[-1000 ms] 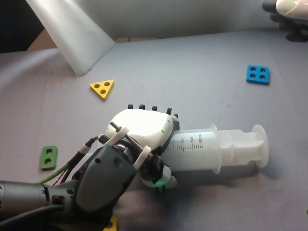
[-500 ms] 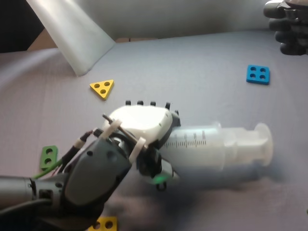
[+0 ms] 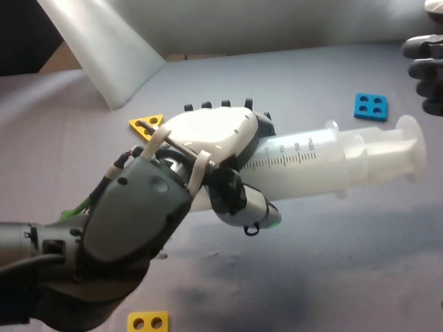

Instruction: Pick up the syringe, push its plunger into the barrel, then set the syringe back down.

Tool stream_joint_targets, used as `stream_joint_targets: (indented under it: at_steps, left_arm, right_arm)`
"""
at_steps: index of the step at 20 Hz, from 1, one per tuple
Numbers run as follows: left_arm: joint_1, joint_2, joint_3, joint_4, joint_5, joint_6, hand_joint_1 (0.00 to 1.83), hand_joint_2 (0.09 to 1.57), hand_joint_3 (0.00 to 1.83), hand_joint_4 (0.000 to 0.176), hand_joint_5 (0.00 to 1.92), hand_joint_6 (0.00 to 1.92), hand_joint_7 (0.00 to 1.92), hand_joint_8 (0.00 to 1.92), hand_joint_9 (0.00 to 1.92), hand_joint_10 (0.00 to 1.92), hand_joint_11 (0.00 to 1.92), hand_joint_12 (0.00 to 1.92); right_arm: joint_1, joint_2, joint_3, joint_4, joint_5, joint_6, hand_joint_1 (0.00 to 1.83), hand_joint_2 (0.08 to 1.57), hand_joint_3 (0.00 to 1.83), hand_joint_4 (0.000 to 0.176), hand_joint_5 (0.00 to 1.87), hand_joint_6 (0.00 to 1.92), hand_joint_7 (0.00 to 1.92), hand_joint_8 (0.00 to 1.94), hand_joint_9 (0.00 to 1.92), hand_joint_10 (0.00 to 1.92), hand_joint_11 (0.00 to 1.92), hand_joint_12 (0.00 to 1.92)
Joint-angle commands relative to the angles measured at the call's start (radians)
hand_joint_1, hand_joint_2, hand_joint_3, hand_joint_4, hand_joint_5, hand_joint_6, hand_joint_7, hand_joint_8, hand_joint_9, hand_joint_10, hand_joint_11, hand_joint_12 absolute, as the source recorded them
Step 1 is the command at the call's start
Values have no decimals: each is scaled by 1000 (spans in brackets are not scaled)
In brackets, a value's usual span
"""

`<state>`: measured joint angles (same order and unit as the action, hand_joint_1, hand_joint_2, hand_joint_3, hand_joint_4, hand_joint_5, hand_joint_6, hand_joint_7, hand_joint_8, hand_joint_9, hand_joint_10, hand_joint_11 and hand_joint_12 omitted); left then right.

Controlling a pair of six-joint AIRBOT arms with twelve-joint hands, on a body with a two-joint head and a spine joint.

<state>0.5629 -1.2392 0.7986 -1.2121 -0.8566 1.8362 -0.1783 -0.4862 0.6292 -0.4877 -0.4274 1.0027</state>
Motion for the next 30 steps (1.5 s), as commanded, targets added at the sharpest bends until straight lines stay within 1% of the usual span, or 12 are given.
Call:
stream_joint_targets:
  at_steps: [1, 5, 7, 10, 11, 12, 14, 17, 19, 23, 26, 30]
  left_arm:
    - [-22, 9, -2, 69, -59, -6, 1355, 1187, 0, 0, 881, 901, 794, 1407, 747, 1458, 675, 1246]
    - [-53, 46, -8, 51, -57, -6, 1345, 1207, 1, 0, 871, 965, 686, 1526, 739, 1460, 709, 1218]
    - [-66, 59, -7, 46, -49, -4, 1345, 1210, 0, 0, 875, 928, 694, 1529, 716, 1489, 686, 1241]
    - [-78, 80, -5, 42, -36, -4, 1343, 1211, 0, 0, 899, 923, 668, 1541, 713, 1493, 683, 1271]
    - [-81, 83, -3, 43, -29, -4, 1340, 1218, 3, 0, 860, 1014, 655, 1562, 716, 1486, 669, 1274]
    - [-84, 87, -2, 48, -23, -4, 1340, 1219, 2, 0, 851, 1037, 647, 1569, 723, 1477, 676, 1281]
    - [-93, 90, 3, 57, -2, -2, 1337, 1229, 1, 0, 836, 1045, 641, 1591, 695, 1511, 656, 1300]
    - [-114, 90, 12, 64, 41, 22, 1331, 1249, 0, 0, 830, 996, 620, 1627, 629, 1616, 612, 1383]
    - [-120, 90, 10, 64, 44, 26, 1330, 1250, 1, 0, 811, 1022, 621, 1641, 640, 1600, 613, 1387]
    - [-125, 87, -1, 66, 46, 35, 1339, 1228, 0, 0, 813, 1041, 683, 1555, 696, 1537, 638, 1359]
    - [-126, 81, -6, 65, 46, 36, 1338, 1234, 1, 0, 791, 1072, 678, 1577, 685, 1543, 638, 1352]
    - [-127, 71, -5, 60, 44, 53, 1346, 1218, 0, 0, 849, 904, 717, 1521, 693, 1567, 652, 1357]
  right_arm:
    - [1, 2, 1, -76, 41, 62, 0, 1276, 0, 0, 38, 14, 13, 5, 8, 3, 17, 9]
    - [-55, 1, 0, -387, -25, 371, 0, 1275, 0, 0, 54, 14, 41, 12, 29, 11, 26, 17]
    - [-64, 1, 0, -479, -70, 467, 0, 1275, 0, 0, 50, 11, 34, 6, 31, 10, 28, 21]
    - [-88, 0, -2, -490, -80, 479, 0, 1278, 0, 0, 59, 9, 41, 5, 36, 9, 30, 33]
    - [-91, -2, -3, -492, -78, 484, 0, 1281, 1, 0, 52, 6, 35, 2, 32, 7, 27, 35]
    - [-92, -8, -3, -513, -78, 500, 0, 1283, 0, 0, 58, 0, 42, 0, 43, 1, 5, 135]
    - [-92, -21, -3, -536, -75, 509, 0, 1283, 0, 0, 64, 3, 44, 2, 44, 0, 0, 161]
    - [-85, -28, -2, -561, -48, 517, 0, 1281, 0, 0, 68, 3, 49, 2, 41, 3, 0, 155]
    - [-82, -34, -2, -593, -40, 541, 0, 1282, 0, 0, 41, 2, 27, 2, 18, 3, 0, 85]
    - [-83, -52, -1, -613, -2, 554, 0, 1279, 0, 0, 44, 1, 28, 1, 17, 1, 0, 81]
    - [-87, -71, -2, -614, 9, 576, 0, 1275, 0, 0, 49, 1, 41, 2, 31, 3, 0, 85]
    - [-90, -90, -3, -614, 8, 637, 0, 1280, 0, 0, 62, 2, 48, 0, 44, 2, 0, 158]
